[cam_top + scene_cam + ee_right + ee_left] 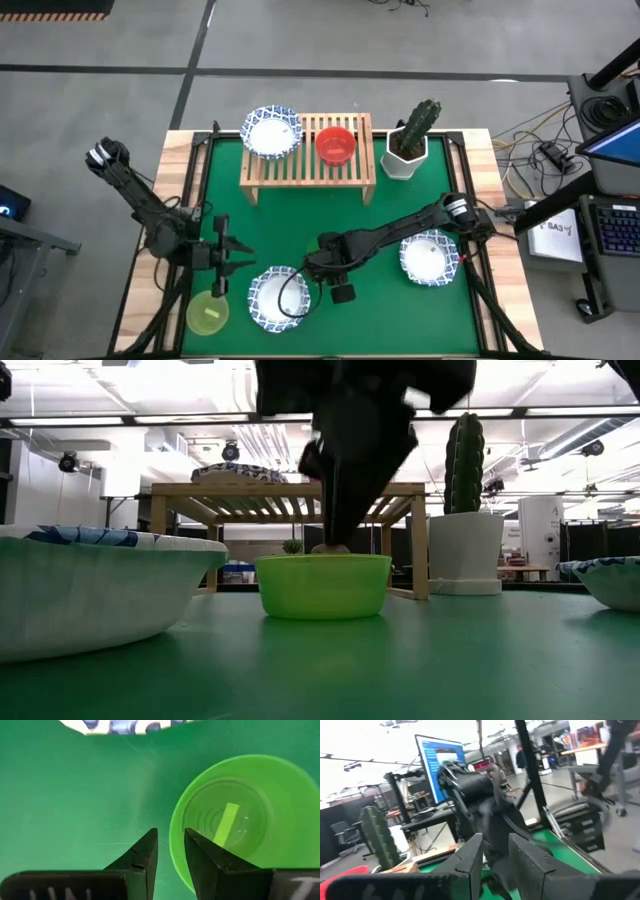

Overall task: Place and stack bowls onto a shelf
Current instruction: Stack the small green bowl on top of the small orange bowl on the shelf

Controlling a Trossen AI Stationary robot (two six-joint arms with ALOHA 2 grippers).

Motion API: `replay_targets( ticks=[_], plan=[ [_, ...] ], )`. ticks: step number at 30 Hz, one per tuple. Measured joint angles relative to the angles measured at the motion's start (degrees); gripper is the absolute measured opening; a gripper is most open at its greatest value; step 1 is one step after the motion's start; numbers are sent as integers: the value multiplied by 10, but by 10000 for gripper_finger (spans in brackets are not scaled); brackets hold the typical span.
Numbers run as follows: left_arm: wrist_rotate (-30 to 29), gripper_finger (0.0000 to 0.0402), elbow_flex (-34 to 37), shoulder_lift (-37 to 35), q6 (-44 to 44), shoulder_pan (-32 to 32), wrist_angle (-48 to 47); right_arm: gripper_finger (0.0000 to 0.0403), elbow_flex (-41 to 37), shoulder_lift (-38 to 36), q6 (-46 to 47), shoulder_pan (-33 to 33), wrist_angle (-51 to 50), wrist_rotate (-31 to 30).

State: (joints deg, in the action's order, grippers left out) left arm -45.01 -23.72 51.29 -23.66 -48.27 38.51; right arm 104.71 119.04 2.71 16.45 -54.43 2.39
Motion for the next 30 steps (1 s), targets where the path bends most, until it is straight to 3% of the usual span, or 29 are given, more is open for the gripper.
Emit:
replay_targets(
  ticks=[9,13,17,24,30],
  plan=[
    [-110,77,-23,-17,-3,0,-1,54,-1,23,5,-7,25,8],
    [-131,77,-34,-16,-3,0,-10,18,-1,29,8,-14,24,9],
    [-136,77,-40,-16,-3,0,-19,10,-1,25,4,-22,24,19],
    [-146,77,-40,-15,1,0,-23,8,4,-46,-2,-38,12,56],
    [-166,77,-43,-14,3,0,-26,8,65,-119,-24,-47,-2,22]
  ],
)
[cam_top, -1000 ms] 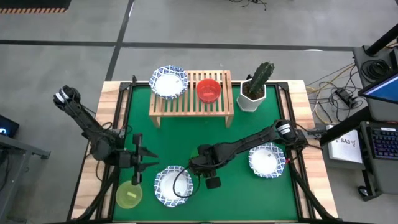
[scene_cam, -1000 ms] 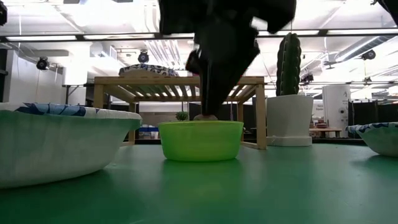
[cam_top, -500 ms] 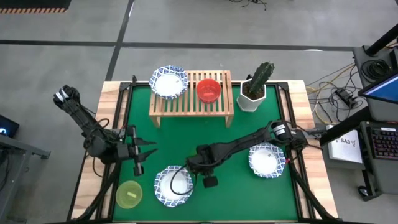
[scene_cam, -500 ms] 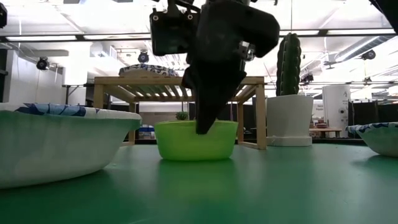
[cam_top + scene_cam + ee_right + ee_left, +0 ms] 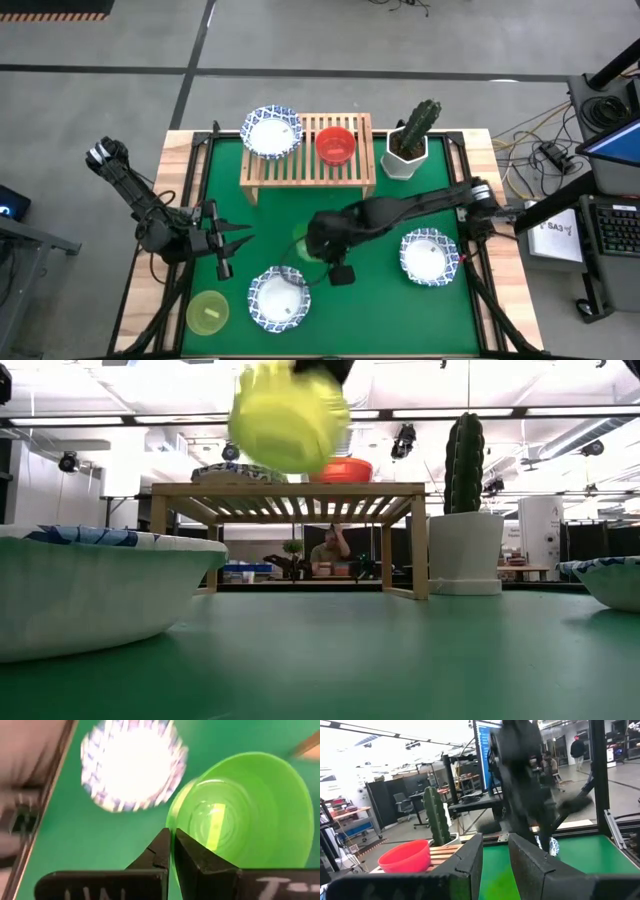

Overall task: Place and stack bowls onto a shelf
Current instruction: Stack the small green bowl on top of the small orange bowl on the shelf

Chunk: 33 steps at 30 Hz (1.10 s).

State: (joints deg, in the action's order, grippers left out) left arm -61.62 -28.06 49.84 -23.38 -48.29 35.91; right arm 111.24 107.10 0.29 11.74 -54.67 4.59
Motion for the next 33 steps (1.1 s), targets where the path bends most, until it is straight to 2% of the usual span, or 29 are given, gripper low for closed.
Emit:
replay_targets(
  ticks=[8,11,17,23,27,33],
  plan=[
    [0,77,0,1,-1,0,-5,8,109,-47,-59,-37,-66,-182],
    [0,77,-1,1,-1,0,-5,8,135,-49,-69,-77,-108,-209],
    [0,77,-1,1,0,0,-4,8,143,-45,-102,-168,-147,-216],
    [0,77,-1,1,-1,0,-4,8,139,-45,-115,-241,-150,-175],
    [1,77,-1,1,-6,0,-4,9,138,-45,-114,-264,-154,-126],
    [1,77,-1,1,-10,0,-4,9,121,-45,-119,-271,-150,-121]
  ],
)
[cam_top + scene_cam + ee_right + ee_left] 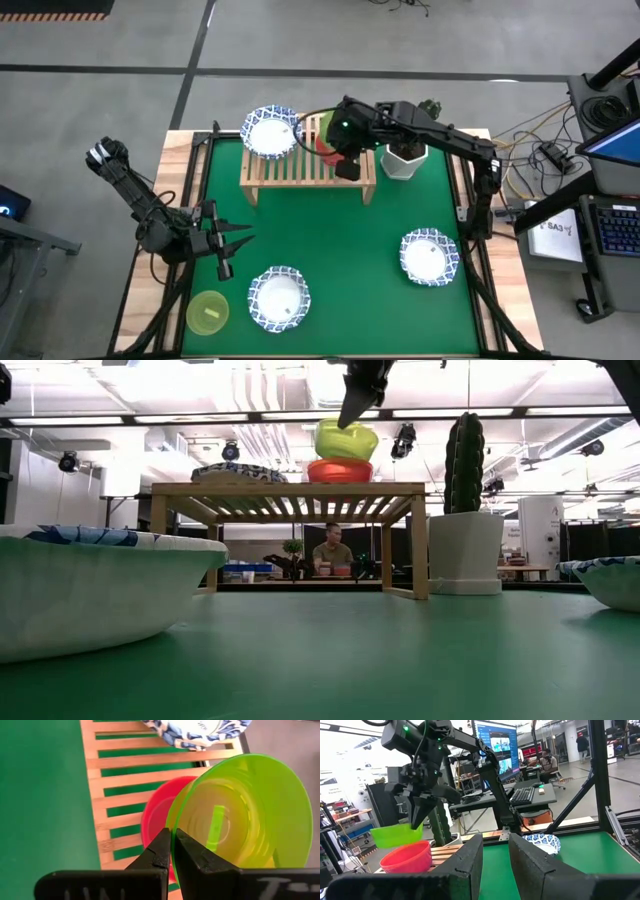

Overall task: Place and stack bowls onto a shelf
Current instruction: Stack the small green bowl on top of the small orange bowl on the shelf

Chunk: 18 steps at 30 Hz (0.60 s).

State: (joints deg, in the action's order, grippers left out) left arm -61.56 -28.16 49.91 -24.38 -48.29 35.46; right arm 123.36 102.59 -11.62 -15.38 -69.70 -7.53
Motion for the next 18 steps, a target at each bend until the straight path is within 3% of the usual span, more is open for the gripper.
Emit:
replay_targets(
  ticks=[5,18],
  plan=[
    [0,77,0,0,0,0,0,23,-18,0,-3,1,10,0],
    [0,77,0,0,-2,0,0,123,-27,0,9,1,31,-1]
  ],
)
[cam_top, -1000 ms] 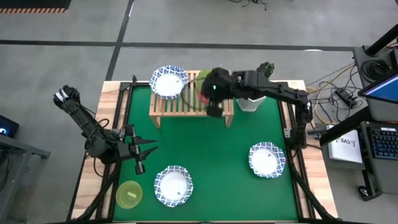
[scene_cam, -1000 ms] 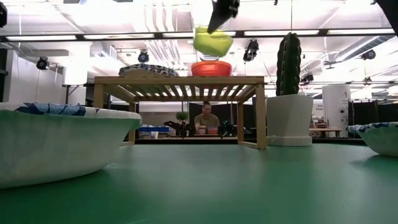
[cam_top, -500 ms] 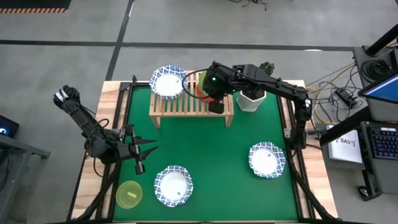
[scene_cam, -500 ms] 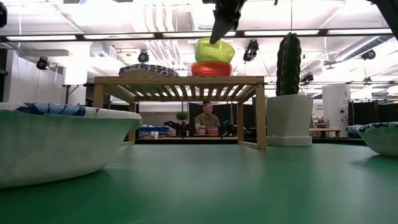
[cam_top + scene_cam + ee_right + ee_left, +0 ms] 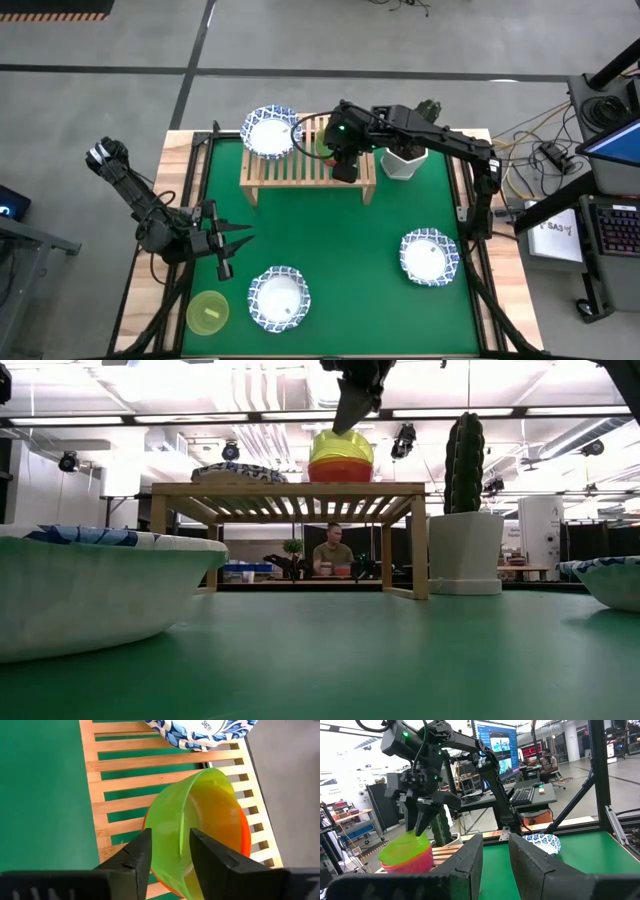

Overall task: Place and stack bowls onto a shelf
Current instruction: Stack the small green bowl on top of the small orange bowl on the shelf

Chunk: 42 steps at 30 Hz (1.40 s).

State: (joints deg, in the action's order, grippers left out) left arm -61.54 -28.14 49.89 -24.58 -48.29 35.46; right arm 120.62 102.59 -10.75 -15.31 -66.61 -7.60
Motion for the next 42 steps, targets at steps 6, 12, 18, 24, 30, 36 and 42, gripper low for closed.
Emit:
replay_targets(
  ticks=[6,12,18,24,30,36,42],
  plan=[
    [0,77,0,0,0,0,0,136,0,0,3,0,15,1],
    [0,77,-1,0,0,0,0,137,0,0,-4,0,30,1],
    [0,77,-1,0,0,0,-2,137,0,0,-3,0,30,1],
    [0,77,-1,0,0,0,-5,137,0,0,-3,0,54,4],
    [0,77,-1,0,0,0,-5,121,0,0,-6,0,85,6],
    [0,77,-1,0,0,0,-5,77,0,0,3,0,100,6],
    [0,77,-2,0,0,0,-5,30,-9,-1,3,0,100,6]
  ],
)
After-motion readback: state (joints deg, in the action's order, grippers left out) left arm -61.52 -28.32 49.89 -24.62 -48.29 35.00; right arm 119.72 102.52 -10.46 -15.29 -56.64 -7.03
